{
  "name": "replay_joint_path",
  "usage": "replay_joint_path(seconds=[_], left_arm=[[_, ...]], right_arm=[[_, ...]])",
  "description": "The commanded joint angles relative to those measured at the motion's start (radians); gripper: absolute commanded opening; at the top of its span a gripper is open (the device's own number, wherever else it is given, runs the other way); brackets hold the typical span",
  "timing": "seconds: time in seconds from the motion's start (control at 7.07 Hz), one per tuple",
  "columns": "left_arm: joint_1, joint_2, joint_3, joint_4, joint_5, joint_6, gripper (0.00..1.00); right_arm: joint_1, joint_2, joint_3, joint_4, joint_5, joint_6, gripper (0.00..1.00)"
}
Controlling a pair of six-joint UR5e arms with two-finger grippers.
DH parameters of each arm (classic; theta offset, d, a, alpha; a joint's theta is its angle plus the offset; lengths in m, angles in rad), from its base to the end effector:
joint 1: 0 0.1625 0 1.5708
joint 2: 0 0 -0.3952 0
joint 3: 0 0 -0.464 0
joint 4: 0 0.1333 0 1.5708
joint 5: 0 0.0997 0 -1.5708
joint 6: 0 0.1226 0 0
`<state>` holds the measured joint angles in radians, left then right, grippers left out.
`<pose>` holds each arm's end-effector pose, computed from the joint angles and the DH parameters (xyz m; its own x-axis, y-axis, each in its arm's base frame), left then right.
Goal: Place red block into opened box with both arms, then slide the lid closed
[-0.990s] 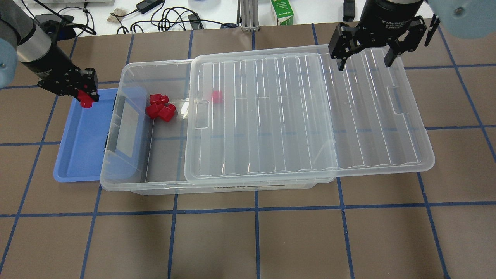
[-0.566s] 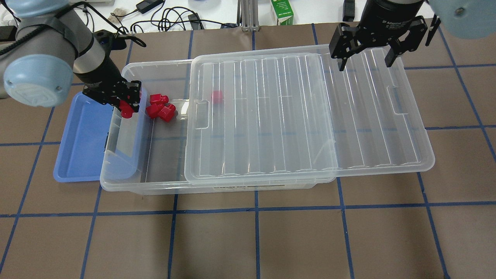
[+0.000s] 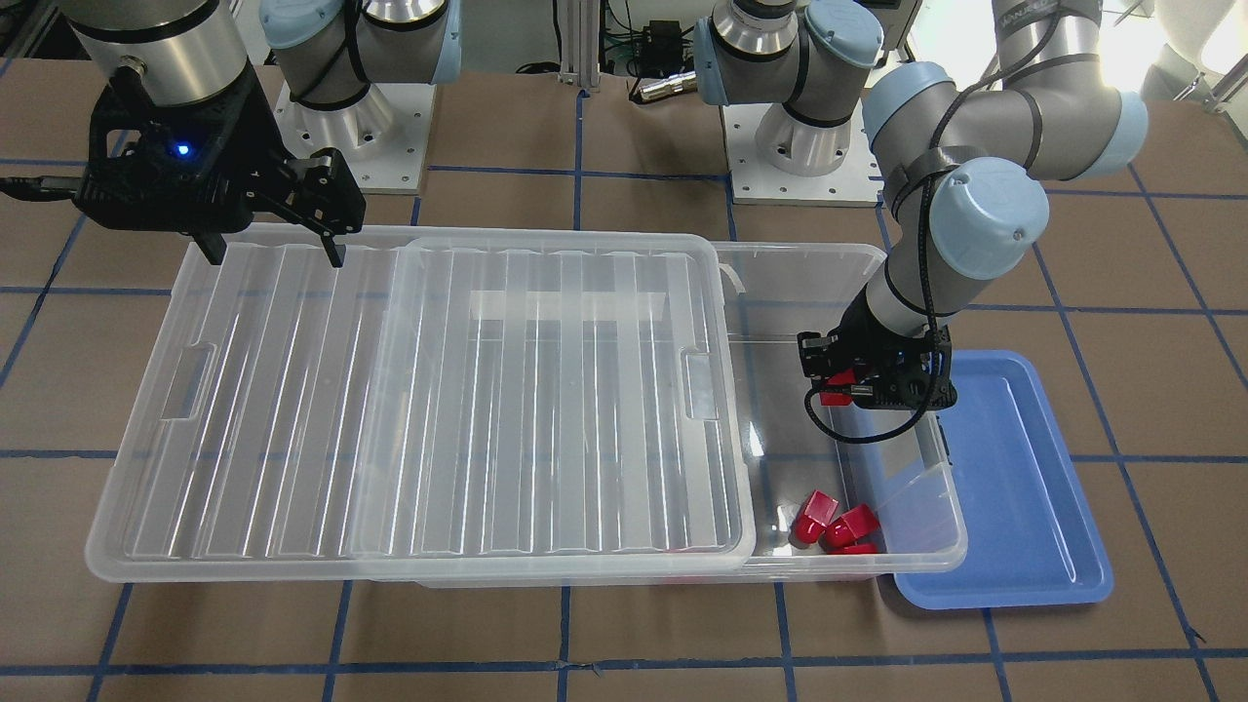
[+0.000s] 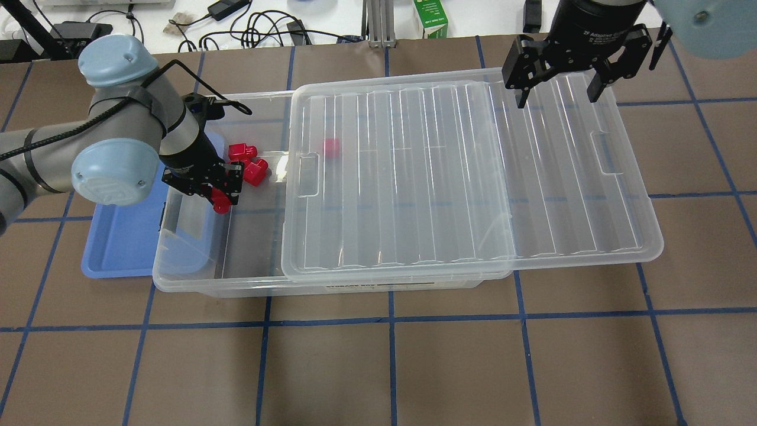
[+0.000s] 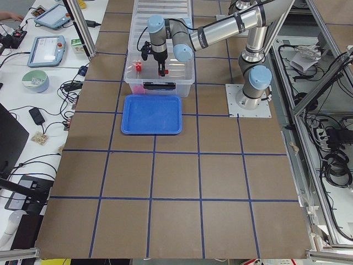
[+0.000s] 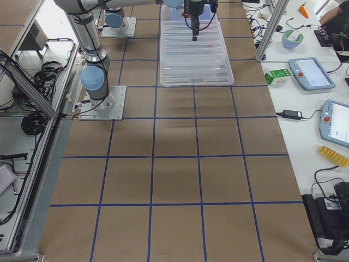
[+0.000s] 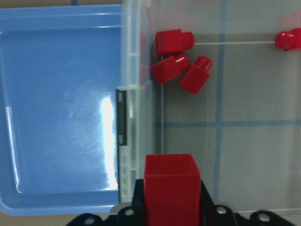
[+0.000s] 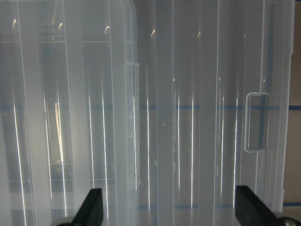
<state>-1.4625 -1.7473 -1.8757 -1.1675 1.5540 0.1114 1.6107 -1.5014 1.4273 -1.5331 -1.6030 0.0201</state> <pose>-0.0729 -0.5818 0.2067 -0.9997 0.0015 0.0253 0.0034 0.9971 0.0757 0.1530 -0.5886 0.4723 -0.9993 -0.0186 0.0314 -0.0198 0.9991 -0.0370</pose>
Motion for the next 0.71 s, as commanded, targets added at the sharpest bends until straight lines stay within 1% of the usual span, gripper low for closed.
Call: replay_joint_path(seconds=[0.0,0.14,0.28,0.57], left_arm=[[-0.013,-0.021,-0.046,0.080,-0.002,-0.028,0.00],[-0.031,-0.032,-0.051,0.083,0.001,-0.056,0.00],[-0.036,-0.044,-0.054,0.104,0.001,-0.046,0.00],[-0.039,-0.067,-0.056,0.104,0.001,-0.050,0.00]], right_arm=[[0.000,0.001,-0.001,0.001,0.002,0.000,1.00],[0.000,0.000,0.001,0.001,0.002,0.000,1.00],[0.000,0.000,0.001,0.001,0.003,0.001,1.00],[0.000,0.000,-0.001,0.001,0.003,0.000,1.00]])
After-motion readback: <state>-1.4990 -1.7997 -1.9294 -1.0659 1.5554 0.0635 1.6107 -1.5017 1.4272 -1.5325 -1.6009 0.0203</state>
